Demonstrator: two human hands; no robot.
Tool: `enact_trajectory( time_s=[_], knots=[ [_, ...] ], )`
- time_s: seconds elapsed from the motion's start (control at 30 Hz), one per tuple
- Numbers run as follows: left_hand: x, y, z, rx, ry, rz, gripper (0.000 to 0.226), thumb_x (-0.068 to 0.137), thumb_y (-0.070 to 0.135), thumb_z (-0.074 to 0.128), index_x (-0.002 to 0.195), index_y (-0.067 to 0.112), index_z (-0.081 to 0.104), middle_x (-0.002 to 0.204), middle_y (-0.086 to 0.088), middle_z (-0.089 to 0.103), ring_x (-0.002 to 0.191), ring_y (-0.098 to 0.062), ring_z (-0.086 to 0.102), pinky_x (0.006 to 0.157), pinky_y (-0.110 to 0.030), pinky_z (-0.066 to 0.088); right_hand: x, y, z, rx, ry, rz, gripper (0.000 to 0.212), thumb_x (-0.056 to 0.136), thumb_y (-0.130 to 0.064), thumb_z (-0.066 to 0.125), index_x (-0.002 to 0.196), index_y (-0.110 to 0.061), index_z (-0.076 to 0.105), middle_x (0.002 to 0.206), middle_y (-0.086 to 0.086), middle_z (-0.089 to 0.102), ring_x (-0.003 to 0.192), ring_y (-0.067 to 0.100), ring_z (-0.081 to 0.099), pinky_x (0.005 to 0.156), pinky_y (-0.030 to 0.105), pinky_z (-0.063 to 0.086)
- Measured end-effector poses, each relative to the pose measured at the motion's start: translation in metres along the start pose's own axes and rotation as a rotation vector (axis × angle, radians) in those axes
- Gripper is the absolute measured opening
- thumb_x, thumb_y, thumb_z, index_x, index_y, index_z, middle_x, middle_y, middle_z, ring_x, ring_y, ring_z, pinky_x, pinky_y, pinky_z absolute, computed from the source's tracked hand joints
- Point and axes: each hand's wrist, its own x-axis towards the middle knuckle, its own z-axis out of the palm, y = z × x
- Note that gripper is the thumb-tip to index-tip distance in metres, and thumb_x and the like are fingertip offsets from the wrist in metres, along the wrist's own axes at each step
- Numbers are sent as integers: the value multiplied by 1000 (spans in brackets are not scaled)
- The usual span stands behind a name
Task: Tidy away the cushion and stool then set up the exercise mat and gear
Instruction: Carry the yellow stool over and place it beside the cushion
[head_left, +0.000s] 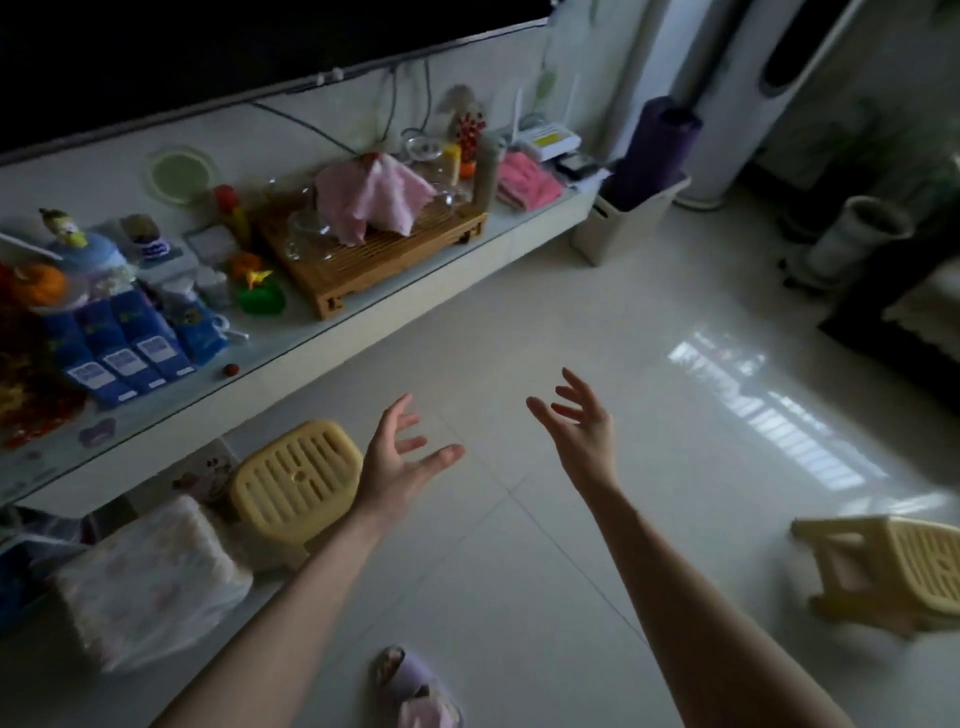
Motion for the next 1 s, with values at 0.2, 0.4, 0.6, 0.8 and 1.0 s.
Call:
enact_trajectory(
  time_s=[0.2, 0.4, 0.6, 0.8, 1.0],
  knots=[
    [-57, 13, 98, 23, -151, 63, 89, 67, 24, 82, 142, 23, 33, 129, -1, 48, 109, -21, 57, 85, -32, 50, -52, 25, -121, -13, 158, -3, 63, 78, -27, 77, 134, -22, 51, 121, 4, 61, 97, 12, 61, 71, 13, 47],
    [-134, 27, 228, 54, -348, 130, 88, 68, 18, 82, 141, 19, 33, 128, -6, 48, 106, -22, 57, 83, -29, 47, -117, 57, -277, 38, 391, 6, 66, 76, -28, 78, 135, -19, 50, 117, 9, 62, 100, 21, 64, 76, 23, 53],
    [-182, 44, 341, 146, -550, 206, 90, 65, 22, 84, 140, 21, 36, 125, -5, 51, 104, -20, 59, 83, -30, 49, -163, 83, -394, 71, 604, 37, 68, 75, -29, 79, 135, -16, 50, 113, 11, 64, 95, 22, 66, 69, 16, 50],
    [-215, 52, 455, 222, -773, 269, 89, 66, 26, 83, 141, 23, 35, 125, -3, 50, 105, -19, 58, 81, -29, 51, -192, 109, -494, 132, 806, 106, 62, 76, -22, 78, 132, -14, 53, 109, 8, 64, 92, 20, 65, 82, 28, 53],
    [-240, 53, 573, 263, -970, 321, 87, 68, 26, 82, 141, 22, 35, 123, -2, 50, 105, -21, 57, 79, -29, 53, -201, 141, -591, 159, 962, 148, 58, 77, -21, 77, 130, -14, 55, 111, 8, 66, 95, 20, 66, 86, 34, 55]
  ],
)
